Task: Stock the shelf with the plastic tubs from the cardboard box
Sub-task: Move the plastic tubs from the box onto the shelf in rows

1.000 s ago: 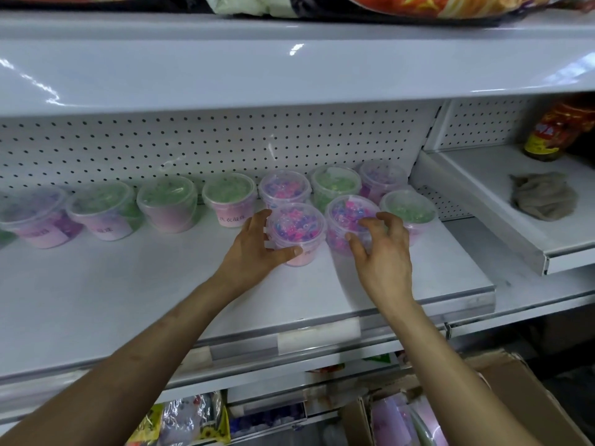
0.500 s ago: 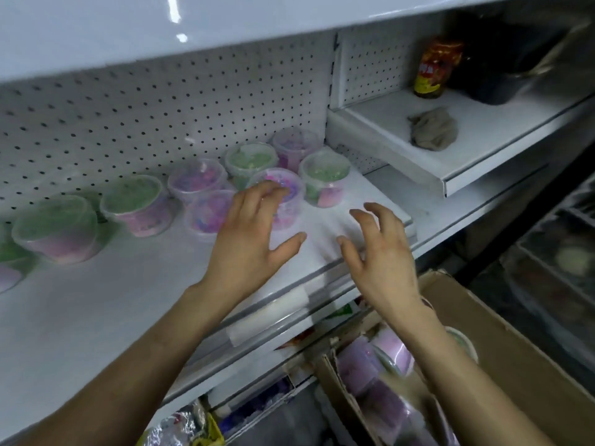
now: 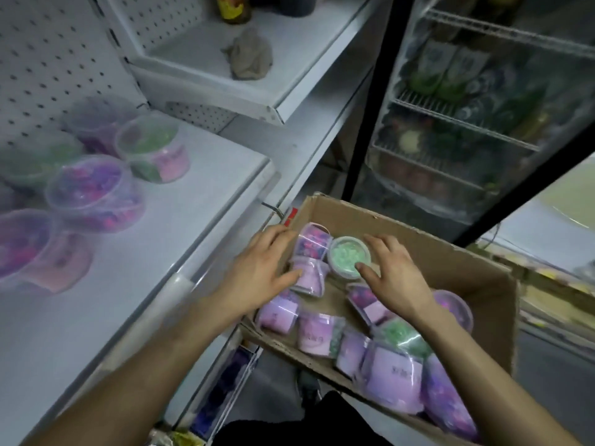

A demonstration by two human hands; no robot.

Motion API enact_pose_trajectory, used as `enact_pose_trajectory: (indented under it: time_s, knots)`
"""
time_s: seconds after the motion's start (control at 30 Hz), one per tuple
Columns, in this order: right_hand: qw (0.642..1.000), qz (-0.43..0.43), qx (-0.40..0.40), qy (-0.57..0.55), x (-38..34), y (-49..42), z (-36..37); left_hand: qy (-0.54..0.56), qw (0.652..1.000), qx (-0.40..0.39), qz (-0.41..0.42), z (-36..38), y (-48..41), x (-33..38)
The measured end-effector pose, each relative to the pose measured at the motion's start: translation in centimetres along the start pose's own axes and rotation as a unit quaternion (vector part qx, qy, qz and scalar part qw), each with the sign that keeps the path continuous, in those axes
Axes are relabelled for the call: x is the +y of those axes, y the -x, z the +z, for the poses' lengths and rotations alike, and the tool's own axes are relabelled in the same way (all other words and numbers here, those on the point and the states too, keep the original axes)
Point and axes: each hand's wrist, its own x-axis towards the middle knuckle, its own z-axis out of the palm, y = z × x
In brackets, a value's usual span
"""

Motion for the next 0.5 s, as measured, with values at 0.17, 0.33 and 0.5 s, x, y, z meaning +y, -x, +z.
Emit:
enact_pose_trajectory:
  time_s: [0.17,0.33,0.5]
  knots:
    - [0.988,0.136,-0.034,-0.061,2.7,2.6,1.4,0.111,0.987,-0.072,-0.088,4.1,-1.4,-0.1]
    - [0.974,0.2,-0.063,-0.088,4.2,2.8,2.8,0.094,0.968,-0.124,-0.196,7.4,-2.4,-0.6]
    - [0.969,0.201,-0.115,-0.081,4.5,0.3,4.2,0.11,0.942,-0.134,-0.288,10.5,-4.0,-1.1]
